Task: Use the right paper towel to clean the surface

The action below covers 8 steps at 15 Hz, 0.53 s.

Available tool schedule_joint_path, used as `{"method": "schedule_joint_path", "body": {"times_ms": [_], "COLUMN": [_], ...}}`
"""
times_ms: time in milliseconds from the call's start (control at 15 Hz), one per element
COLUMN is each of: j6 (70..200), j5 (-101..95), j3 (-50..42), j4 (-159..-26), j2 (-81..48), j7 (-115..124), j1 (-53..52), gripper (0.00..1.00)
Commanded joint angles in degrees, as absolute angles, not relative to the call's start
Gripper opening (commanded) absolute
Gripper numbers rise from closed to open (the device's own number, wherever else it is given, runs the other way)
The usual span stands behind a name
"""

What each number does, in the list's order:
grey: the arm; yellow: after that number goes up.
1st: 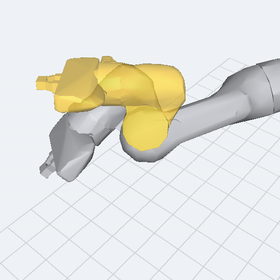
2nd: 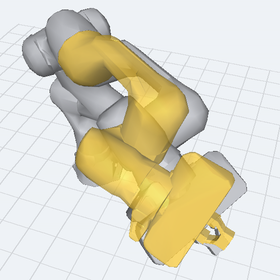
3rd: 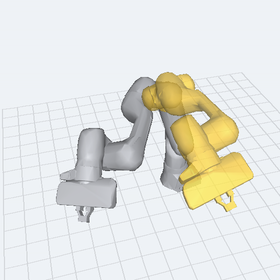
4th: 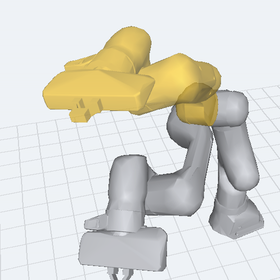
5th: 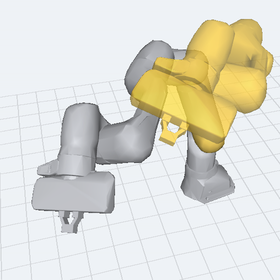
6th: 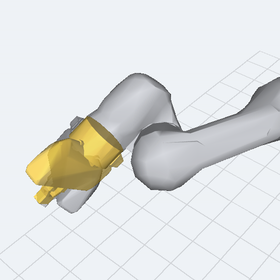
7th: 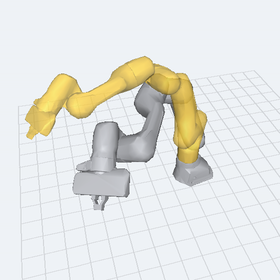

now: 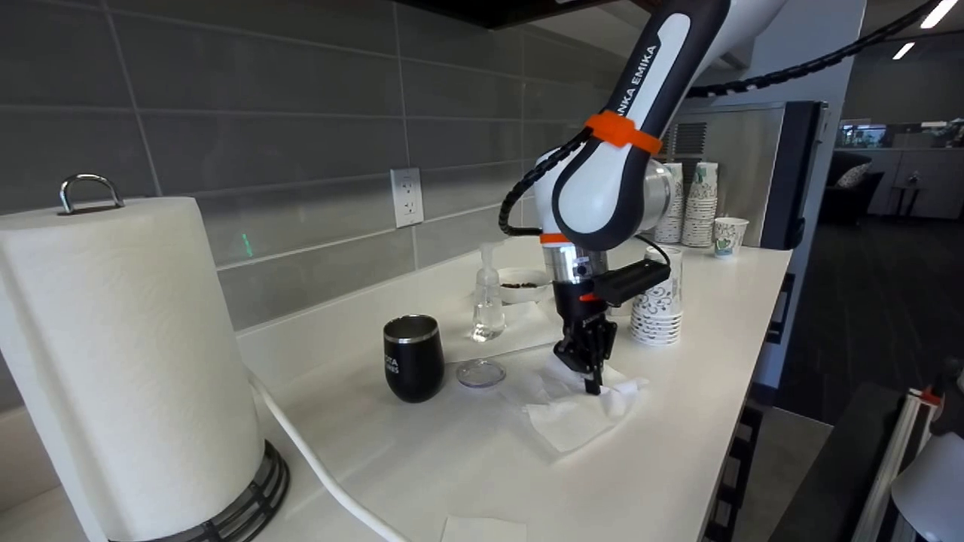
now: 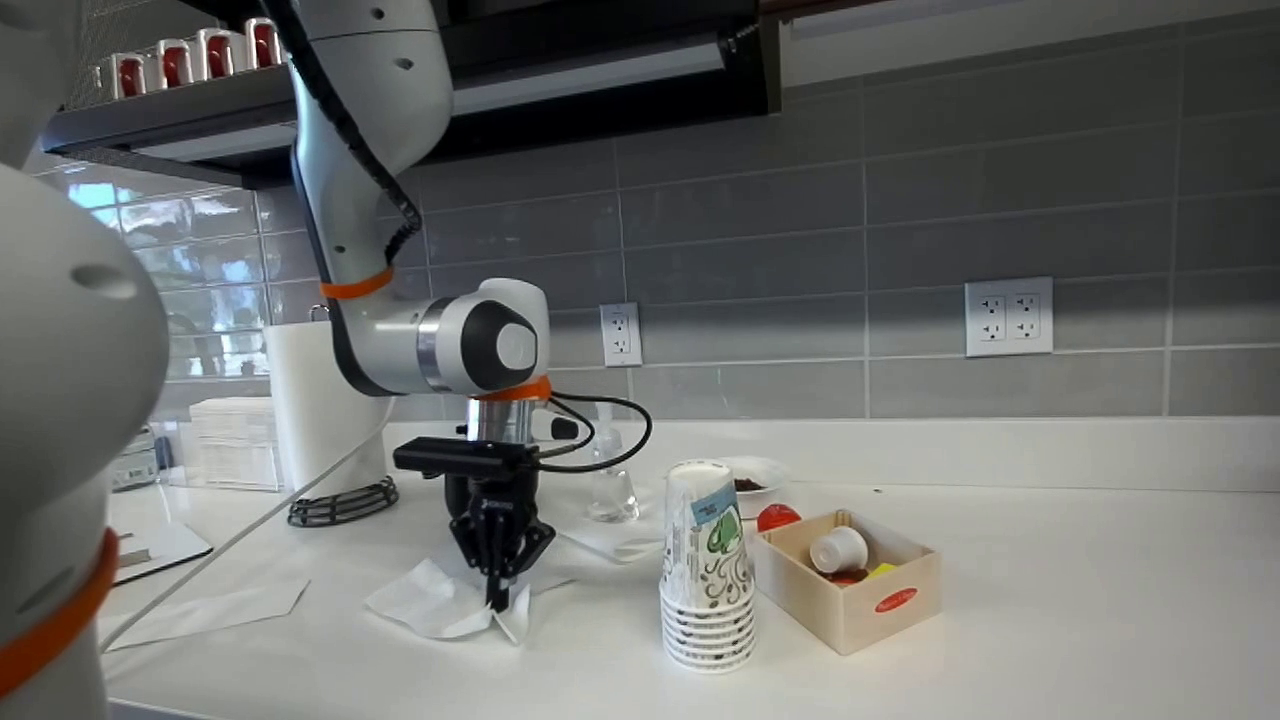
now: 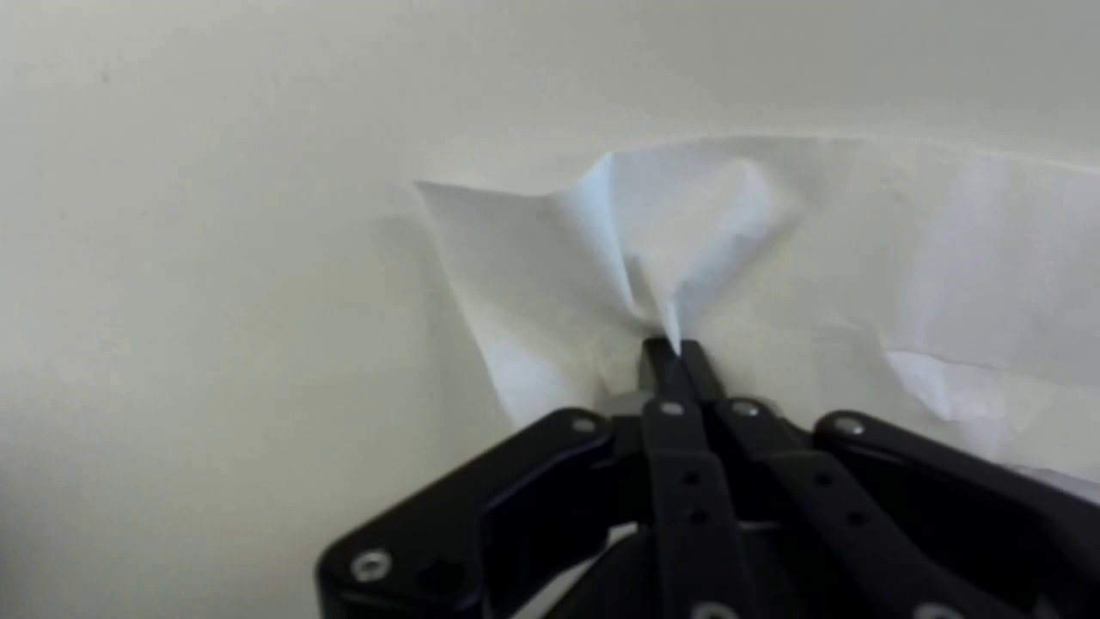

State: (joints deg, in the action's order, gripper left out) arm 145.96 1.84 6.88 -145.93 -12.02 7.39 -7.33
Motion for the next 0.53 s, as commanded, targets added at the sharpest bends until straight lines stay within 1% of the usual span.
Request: {"method": "schedule_joint_path", "body": {"times_ms": [0,267,467], "j6": [140.19,136.29,139.77], "j5": [4.10,2.18,-0.56], "j3": [6.79,4.79,2.20], "j4": [-150.54,-154.23,-157.01], "j2": [-9.03,-6.61,-4.81], "j7": [5.45,8.28,11.08], "j1": [-6.27,-5.63,-4.60], "gripper": [0.00,0.00,0.00]}}
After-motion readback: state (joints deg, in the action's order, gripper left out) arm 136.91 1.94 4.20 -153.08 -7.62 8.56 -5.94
